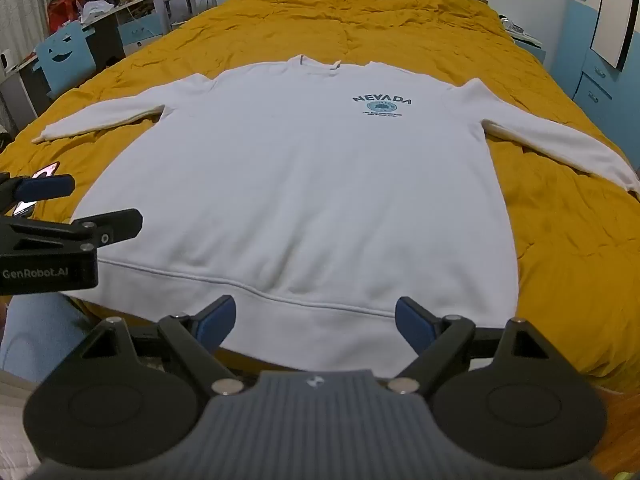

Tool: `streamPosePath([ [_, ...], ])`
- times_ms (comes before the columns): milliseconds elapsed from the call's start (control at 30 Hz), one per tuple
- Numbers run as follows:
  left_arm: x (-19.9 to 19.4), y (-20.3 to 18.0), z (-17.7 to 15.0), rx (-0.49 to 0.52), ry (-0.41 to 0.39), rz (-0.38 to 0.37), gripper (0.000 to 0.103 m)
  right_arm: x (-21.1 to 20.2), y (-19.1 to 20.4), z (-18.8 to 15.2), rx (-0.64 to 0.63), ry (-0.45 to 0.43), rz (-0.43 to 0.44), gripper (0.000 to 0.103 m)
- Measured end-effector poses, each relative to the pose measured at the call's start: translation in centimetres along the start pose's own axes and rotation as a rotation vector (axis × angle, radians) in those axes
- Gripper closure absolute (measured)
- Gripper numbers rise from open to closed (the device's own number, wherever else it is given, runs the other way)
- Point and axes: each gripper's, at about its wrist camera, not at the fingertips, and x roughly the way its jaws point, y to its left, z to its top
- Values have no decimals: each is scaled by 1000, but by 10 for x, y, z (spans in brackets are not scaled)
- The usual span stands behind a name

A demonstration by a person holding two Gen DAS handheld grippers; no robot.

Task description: Fold small clothes

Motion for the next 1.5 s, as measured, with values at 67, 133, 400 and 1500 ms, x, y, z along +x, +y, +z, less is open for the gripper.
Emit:
streamPosePath([
  [67,-1,-1,-1,-4,5,4,0,0,0,0,0,-1,0,20],
  [133,-1,-7,0,2,14,1,0,1,-1,0,1,-1,1,20],
  [400,5,3,0,-25,33,-27,0,-2,-1,-1,-5,-1,-4,20],
  [1500,8,3,-2,-22,39,-24,0,2,1,-1,-6,4,-11,20],
])
